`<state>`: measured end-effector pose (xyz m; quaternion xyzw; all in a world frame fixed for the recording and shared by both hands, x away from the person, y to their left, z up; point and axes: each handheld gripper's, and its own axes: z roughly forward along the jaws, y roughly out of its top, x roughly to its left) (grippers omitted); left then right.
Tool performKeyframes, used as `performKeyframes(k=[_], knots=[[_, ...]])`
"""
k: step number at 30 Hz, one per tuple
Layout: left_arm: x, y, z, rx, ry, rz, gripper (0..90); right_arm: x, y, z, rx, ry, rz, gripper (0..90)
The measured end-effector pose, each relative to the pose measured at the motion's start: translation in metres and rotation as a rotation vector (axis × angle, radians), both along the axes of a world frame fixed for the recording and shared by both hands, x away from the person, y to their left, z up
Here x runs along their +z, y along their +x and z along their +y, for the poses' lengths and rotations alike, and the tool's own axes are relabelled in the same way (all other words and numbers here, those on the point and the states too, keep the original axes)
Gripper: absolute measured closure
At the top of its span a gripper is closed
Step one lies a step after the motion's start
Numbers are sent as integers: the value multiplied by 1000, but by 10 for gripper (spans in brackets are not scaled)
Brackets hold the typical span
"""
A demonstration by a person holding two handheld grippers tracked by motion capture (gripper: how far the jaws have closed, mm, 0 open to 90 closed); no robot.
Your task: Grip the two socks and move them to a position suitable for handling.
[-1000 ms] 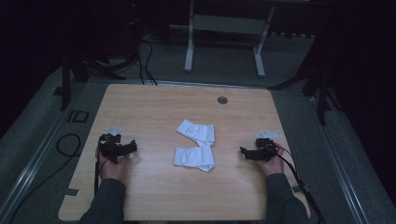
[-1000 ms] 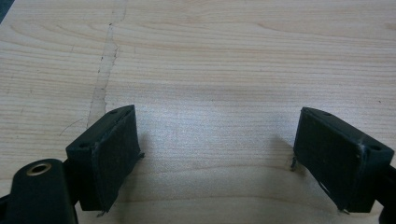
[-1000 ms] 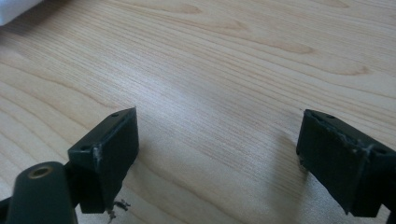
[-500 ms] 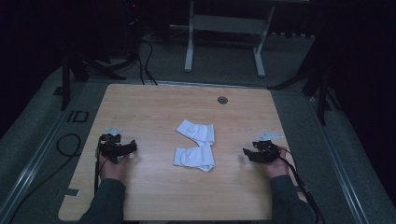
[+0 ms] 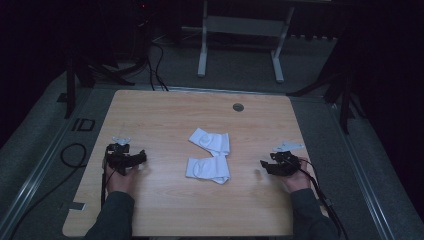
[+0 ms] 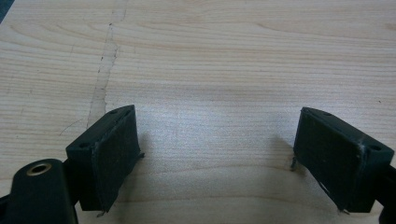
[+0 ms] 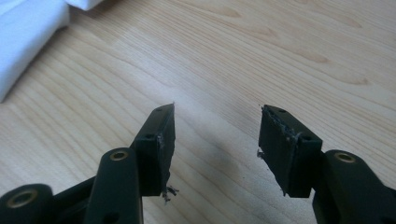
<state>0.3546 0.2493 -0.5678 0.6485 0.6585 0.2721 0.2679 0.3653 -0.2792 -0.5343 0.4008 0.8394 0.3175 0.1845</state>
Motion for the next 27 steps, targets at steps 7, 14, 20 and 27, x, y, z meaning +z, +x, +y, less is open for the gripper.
performKeyframes(k=[7, 14, 20, 27], knots=[[0, 0, 0, -1, 0, 0, 142, 6, -7, 11, 42, -28, -4, 526], [0, 0, 0, 0, -1, -2, 143, 16, -22, 32, 150, -38, 14, 727], [0, -1, 0, -6, 1, 0, 143, 22, -28, 47, 202, -30, 2, 858], [0, -1, 0, -20, 2, 5, 146, 24, -30, 64, 240, -16, -14, 896]])
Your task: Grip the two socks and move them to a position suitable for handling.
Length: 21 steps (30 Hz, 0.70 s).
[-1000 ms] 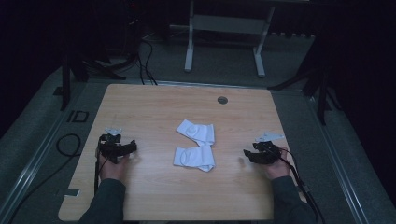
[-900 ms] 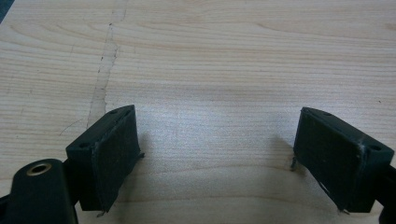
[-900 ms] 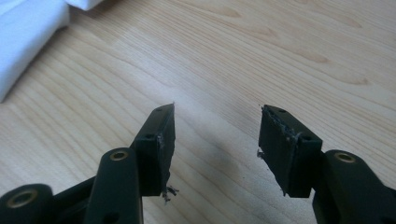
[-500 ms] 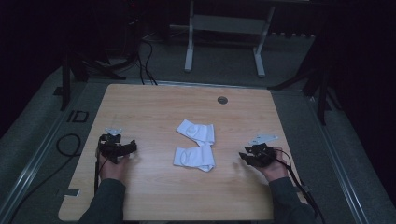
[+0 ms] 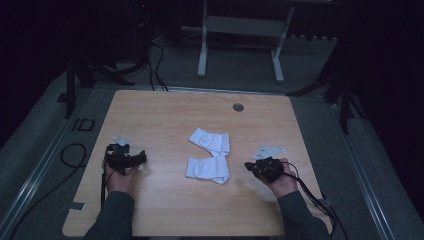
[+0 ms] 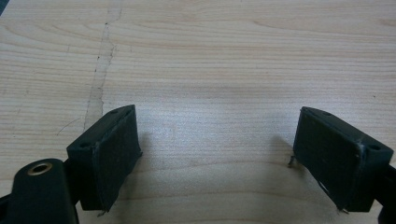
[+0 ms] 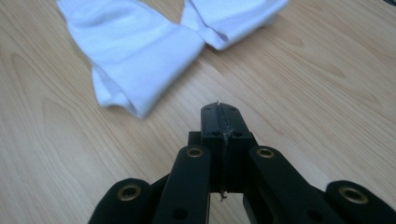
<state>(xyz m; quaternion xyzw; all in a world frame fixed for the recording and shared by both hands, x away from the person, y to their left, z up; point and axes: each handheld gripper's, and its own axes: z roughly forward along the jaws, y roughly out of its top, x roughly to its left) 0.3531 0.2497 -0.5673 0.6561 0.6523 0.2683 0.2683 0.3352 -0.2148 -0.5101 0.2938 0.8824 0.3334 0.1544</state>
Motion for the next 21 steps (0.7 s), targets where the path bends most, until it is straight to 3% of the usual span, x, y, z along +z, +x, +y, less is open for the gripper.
performKeyframes(k=[8, 9, 19, 21], knots=[[1, -1, -1, -7, 0, 2, 173, -4, 0, 29, 57, -32, 18, 896], [2, -2, -2, -16, 1, -2, 206, -4, 0, 38, 74, -55, 8, 896], [4, -4, -7, -54, 1, -8, 384, 2, 6, 80, 141, -79, -8, 896], [4, -5, -8, -61, -1, -9, 437, -2, 10, 93, 150, -108, -8, 896]])
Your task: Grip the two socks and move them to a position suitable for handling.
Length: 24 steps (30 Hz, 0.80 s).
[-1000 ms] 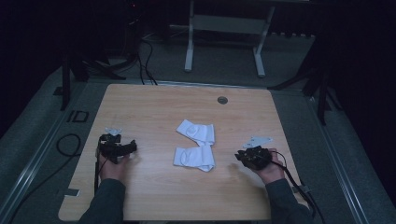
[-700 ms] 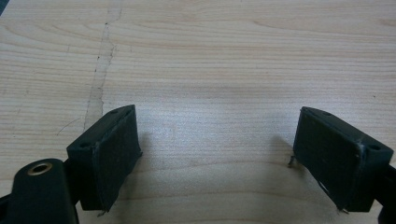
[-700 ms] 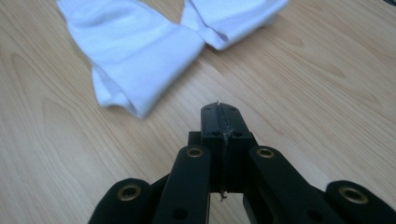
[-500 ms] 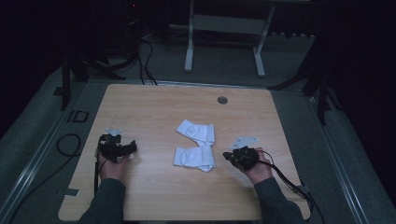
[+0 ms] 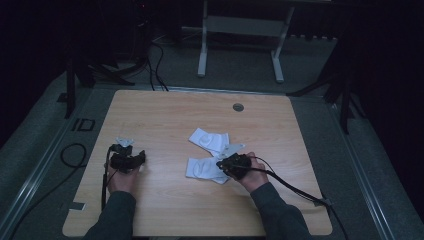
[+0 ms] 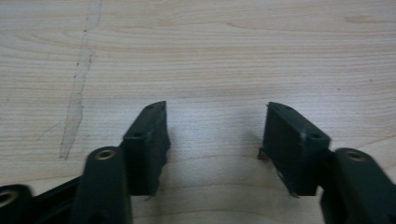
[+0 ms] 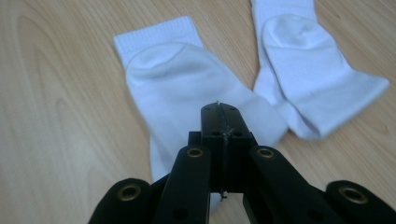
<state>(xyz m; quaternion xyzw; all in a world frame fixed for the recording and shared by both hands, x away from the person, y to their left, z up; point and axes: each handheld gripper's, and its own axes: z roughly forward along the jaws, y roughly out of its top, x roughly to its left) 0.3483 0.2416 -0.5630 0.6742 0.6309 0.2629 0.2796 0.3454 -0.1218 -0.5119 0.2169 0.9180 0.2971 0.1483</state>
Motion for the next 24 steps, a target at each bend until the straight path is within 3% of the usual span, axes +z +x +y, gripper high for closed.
performKeyframes(k=[5, 6, 9, 12, 24], knots=[[0, 0, 0, -4, 1, -3, 456, -10, 4, 10, 5, -13, 25, 896], [0, -1, -1, -7, -1, -5, 469, -20, 5, 16, 19, -24, 47, 896], [0, -1, -1, -8, -1, -6, 470, -28, 3, 21, 38, -39, 66, 896], [0, -1, -1, -7, -3, -10, 470, -30, 0, 23, 74, -36, 78, 896], [-1, -1, -1, -15, -2, -13, 461, -26, -11, 19, 213, -120, 69, 896]])
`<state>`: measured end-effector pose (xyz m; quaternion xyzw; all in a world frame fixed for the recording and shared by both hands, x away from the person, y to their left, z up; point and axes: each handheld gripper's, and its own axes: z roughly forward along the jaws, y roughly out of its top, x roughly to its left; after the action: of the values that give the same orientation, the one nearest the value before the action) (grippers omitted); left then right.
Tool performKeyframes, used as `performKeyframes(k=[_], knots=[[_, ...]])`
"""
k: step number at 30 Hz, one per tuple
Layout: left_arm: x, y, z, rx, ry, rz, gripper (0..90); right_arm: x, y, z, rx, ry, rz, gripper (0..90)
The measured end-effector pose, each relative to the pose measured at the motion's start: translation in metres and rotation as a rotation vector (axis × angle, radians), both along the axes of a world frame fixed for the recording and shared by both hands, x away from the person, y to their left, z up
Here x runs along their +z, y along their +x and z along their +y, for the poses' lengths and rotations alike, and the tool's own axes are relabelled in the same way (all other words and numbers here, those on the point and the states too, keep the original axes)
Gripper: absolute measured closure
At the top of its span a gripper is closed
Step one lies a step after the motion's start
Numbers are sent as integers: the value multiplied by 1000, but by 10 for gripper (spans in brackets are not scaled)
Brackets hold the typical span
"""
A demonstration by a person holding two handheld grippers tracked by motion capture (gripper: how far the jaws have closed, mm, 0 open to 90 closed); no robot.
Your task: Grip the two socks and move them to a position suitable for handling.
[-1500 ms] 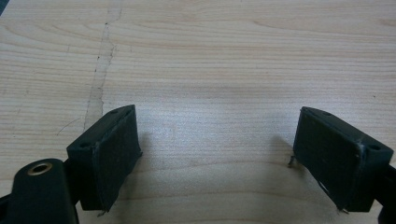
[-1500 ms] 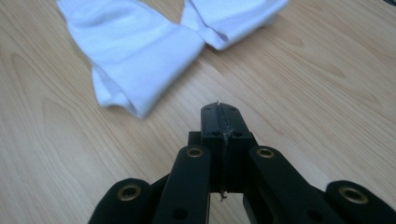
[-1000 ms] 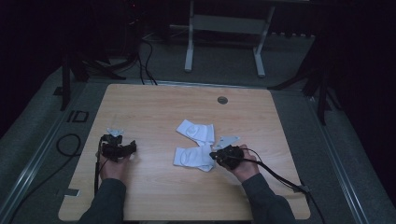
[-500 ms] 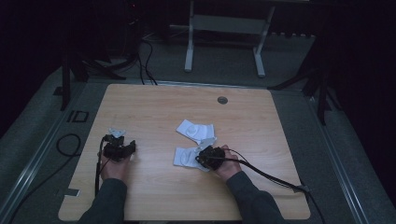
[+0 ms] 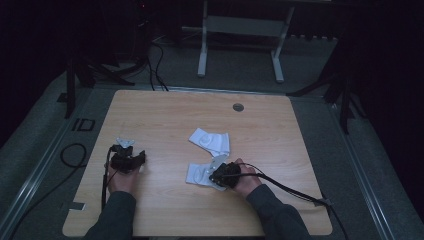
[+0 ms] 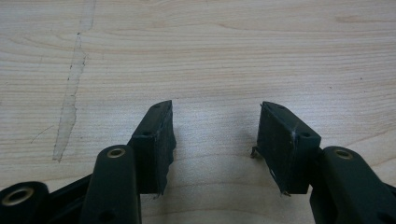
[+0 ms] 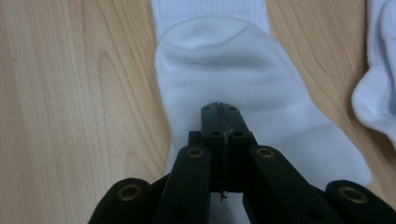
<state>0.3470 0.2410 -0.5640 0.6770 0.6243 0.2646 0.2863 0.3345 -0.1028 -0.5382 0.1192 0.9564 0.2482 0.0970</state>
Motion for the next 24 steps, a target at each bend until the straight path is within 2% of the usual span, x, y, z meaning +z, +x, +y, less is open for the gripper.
performKeyframes(k=[3, 4, 6, 9, 11, 13, 15, 16, 17, 18, 19, 21, 23, 24], knots=[[0, 0, 0, 0, 0, 0, 460, 0, 3, -4, -11, 16, 17, 886], [0, 0, 0, -1, 0, 0, 460, 0, 3, -5, -24, 25, 22, 845], [0, 0, 0, -3, 2, 1, 453, 3, 3, -5, -46, 51, 28, 782], [0, 0, 0, -4, 2, 2, 448, 9, 3, -2, -67, 88, 21, 762], [0, 0, 0, -5, 2, 1, 446, 14, 4, 2, -77, 136, 29, 745], [0, 0, 0, -4, 2, 1, 445, 15, 6, 5, -101, 133, 25, 734], [0, 0, 0, -5, 2, 1, 443, 16, 7, 11, -95, 136, 22, 722], [0, 0, 0, -5, 1, 0, 442, 17, 7, 13, -89, 154, 28, 717], [0, 0, 0, -5, 1, 0, 441, 17, 8, 15, -103, 155, 36, 701], [0, 0, 0, -5, 1, 0, 441, 17, 9, 18, -107, 144, 24, 694], [0, 0, 0, -5, 1, 0, 441, 17, 9, 22, -105, 136, 18, 686], [0, 0, 0, -6, 1, 1, 439, 17, 9, 26, -90, 152, 34, 678], [0, 0, 0, -6, 1, 1, 439, 17, 7, 34, -81, 134, 23, 667], [0, 0, 0, -7, 2, 1, 439, 16, 6, 37, -67, 148, 27, 666]])
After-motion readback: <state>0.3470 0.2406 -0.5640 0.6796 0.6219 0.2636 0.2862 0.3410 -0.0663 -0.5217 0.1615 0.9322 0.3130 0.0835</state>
